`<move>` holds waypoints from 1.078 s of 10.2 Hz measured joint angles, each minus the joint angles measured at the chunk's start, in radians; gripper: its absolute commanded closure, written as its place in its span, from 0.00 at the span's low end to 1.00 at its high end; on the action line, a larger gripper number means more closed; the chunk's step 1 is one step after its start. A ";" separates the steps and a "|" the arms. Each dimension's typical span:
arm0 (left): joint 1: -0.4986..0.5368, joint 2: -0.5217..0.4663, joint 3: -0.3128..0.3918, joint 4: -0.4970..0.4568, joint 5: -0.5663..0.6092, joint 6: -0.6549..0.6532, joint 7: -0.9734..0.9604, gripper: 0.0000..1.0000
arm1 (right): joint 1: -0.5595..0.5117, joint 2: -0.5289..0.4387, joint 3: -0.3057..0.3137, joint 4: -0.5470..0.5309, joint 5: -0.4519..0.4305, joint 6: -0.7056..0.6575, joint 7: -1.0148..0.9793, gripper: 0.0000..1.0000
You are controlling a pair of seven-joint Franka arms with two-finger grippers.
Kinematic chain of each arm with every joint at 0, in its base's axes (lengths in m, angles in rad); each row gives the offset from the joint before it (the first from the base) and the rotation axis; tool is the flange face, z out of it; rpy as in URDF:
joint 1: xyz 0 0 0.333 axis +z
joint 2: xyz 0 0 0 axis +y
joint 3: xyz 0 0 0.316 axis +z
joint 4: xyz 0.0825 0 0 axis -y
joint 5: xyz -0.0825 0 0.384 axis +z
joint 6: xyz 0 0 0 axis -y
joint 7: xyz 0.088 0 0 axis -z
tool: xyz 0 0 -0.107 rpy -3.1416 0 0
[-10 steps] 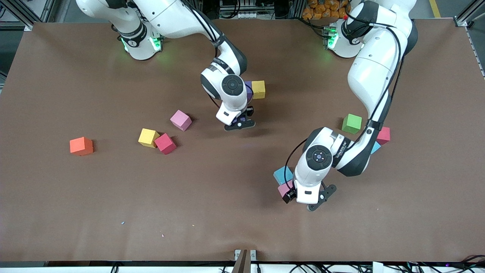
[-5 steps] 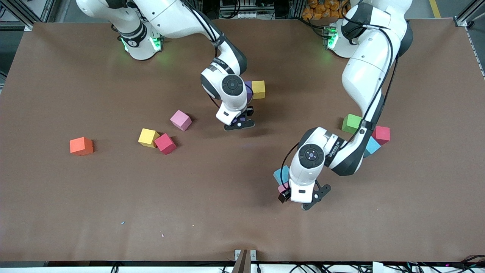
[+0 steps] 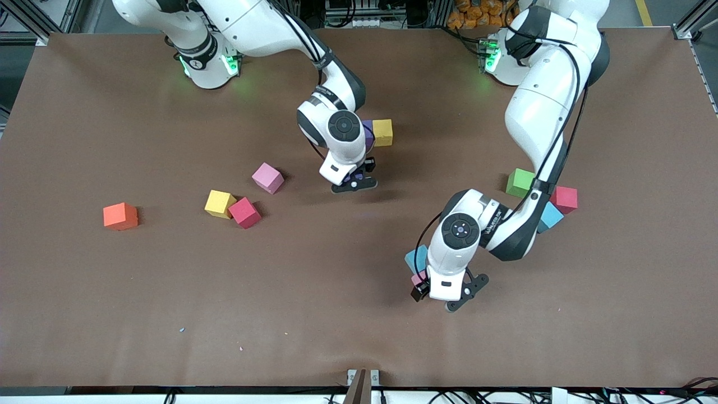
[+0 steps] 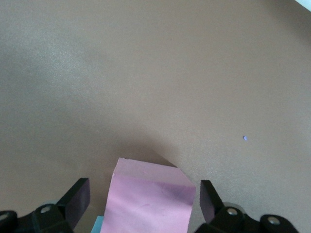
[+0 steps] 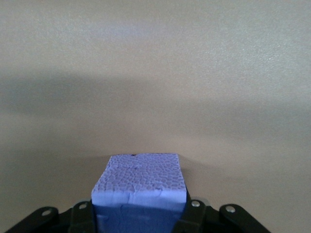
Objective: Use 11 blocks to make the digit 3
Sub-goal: 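Lift the pink cube with the left gripper while the right holds purple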
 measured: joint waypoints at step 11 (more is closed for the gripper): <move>-0.010 0.010 0.005 0.000 -0.065 -0.018 -0.012 0.80 | 0.000 -0.007 0.000 -0.015 0.000 0.000 0.003 0.74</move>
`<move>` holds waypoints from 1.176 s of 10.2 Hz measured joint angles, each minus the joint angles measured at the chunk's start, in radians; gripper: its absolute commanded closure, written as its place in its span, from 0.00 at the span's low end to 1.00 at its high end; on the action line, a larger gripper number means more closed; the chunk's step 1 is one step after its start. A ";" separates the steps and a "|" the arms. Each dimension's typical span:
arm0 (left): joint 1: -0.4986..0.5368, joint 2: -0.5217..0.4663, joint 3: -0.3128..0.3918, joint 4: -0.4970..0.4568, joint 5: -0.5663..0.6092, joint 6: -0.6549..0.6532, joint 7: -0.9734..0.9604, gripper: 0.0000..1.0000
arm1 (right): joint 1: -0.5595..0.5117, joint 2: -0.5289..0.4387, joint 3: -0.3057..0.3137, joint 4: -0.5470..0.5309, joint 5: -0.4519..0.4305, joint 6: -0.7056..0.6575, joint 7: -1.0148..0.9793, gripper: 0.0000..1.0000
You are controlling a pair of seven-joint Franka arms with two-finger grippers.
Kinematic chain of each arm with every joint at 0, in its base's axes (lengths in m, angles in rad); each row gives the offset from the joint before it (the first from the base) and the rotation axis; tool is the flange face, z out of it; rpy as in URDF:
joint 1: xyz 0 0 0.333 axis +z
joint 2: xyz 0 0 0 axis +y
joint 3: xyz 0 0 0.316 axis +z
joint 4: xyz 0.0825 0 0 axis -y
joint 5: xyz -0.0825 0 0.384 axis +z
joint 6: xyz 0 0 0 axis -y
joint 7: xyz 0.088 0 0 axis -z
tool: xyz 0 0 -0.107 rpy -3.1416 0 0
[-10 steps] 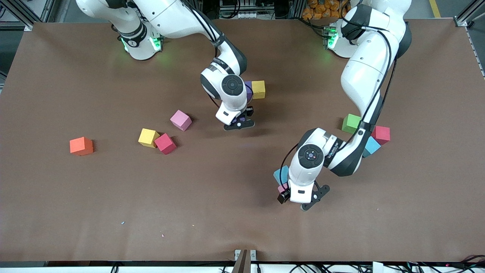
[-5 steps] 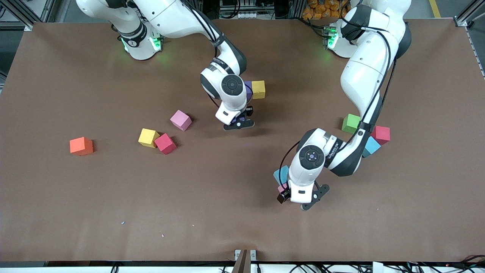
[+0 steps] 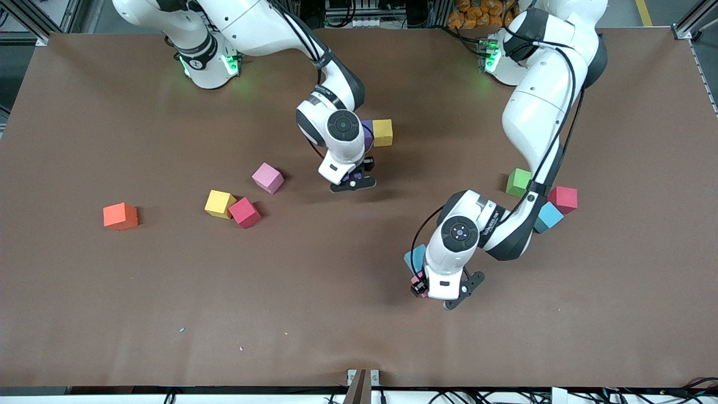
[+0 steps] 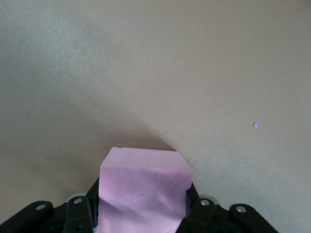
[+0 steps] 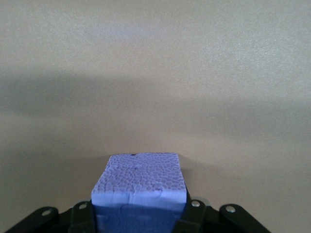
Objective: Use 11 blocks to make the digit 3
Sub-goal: 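Lift the pink cube with the left gripper while the right holds purple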
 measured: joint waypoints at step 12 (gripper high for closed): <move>0.098 -0.239 -0.064 -0.281 -0.008 -0.094 -0.092 0.85 | 0.000 -0.020 0.001 -0.034 0.000 0.001 0.002 0.71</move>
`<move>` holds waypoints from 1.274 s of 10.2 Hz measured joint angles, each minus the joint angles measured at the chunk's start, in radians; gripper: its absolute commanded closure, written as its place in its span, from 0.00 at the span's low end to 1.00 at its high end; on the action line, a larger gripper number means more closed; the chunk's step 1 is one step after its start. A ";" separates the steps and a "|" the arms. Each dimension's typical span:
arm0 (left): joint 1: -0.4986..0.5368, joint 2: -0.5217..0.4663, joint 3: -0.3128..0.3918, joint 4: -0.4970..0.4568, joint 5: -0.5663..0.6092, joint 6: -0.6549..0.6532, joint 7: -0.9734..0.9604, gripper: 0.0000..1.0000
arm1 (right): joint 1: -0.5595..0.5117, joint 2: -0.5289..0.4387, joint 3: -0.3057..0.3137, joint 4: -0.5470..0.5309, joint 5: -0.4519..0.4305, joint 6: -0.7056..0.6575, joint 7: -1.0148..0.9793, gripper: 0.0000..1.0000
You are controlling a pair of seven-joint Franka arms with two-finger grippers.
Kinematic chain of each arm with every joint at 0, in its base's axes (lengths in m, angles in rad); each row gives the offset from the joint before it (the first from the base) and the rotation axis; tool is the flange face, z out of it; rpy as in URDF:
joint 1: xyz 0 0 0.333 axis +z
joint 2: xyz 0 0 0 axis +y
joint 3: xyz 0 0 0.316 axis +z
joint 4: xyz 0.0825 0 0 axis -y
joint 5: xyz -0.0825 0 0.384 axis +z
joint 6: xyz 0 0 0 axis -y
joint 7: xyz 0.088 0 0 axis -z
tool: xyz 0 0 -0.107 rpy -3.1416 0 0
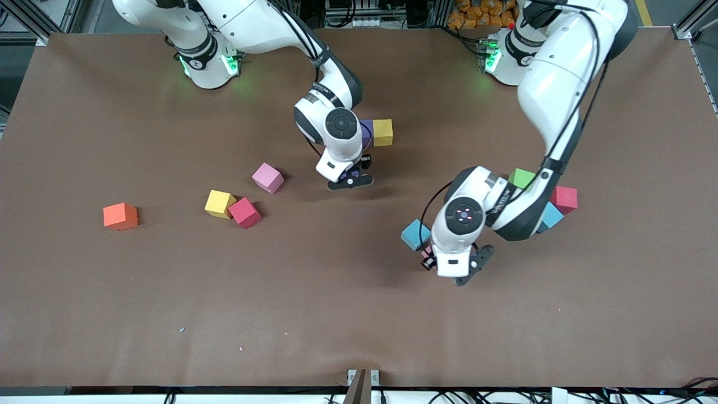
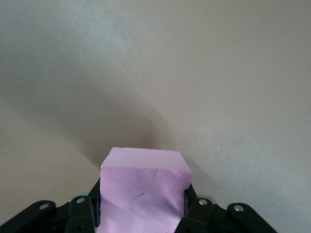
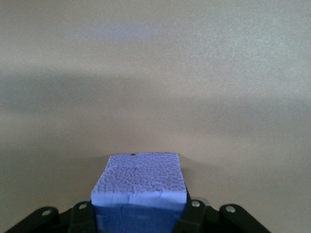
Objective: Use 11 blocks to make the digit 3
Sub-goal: 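Lift the pink cube with the left gripper while the right holds purple, then place the purple cube on the cluster with the right gripper while the left carries pink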
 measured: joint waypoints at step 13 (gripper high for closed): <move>0.151 -0.490 -0.058 -0.419 -0.243 0.002 -0.205 1.00 | -0.049 -0.153 -0.012 -0.018 0.001 -0.074 0.016 0.00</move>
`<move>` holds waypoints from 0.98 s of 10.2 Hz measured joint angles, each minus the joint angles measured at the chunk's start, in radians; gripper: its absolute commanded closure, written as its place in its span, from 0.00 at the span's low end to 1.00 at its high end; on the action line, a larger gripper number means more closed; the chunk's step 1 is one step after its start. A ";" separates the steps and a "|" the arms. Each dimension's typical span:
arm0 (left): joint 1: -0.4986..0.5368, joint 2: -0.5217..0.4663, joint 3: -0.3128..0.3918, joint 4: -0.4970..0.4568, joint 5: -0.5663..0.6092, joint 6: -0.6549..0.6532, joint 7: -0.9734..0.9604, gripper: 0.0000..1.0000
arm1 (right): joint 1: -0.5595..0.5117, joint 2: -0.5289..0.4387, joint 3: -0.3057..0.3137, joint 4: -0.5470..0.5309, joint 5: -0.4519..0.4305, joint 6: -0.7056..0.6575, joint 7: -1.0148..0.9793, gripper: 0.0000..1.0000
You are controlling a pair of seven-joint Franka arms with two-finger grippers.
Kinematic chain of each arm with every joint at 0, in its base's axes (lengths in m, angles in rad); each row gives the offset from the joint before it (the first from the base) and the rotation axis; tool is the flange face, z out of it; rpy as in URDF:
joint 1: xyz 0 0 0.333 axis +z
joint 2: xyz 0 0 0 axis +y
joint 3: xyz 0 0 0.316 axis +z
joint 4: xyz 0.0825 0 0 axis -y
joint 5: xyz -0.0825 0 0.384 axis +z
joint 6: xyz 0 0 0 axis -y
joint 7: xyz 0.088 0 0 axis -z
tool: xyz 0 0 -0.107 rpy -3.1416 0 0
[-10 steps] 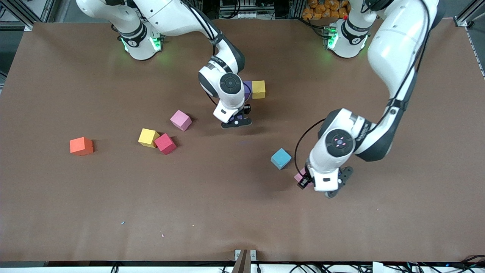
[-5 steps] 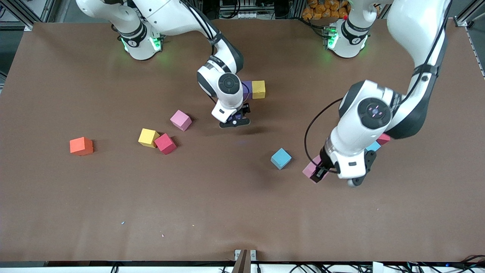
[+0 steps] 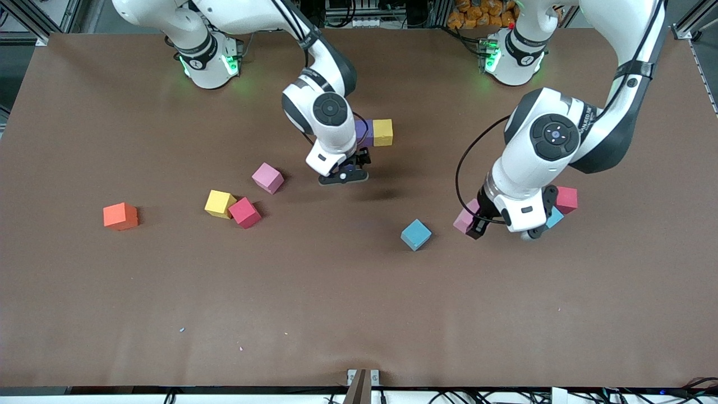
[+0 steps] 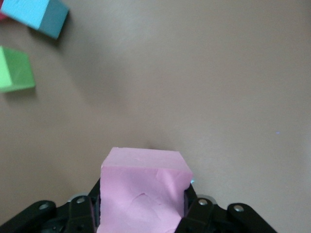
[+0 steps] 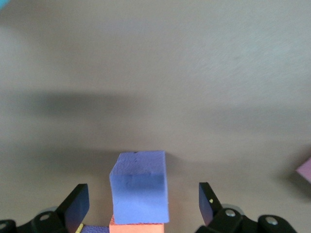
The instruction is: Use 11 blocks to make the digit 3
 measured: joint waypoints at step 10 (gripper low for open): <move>-0.206 0.035 -0.119 -0.187 -0.011 0.098 -0.818 1.00 | -0.398 -0.028 -0.011 -0.010 -0.041 -0.095 -0.658 0.00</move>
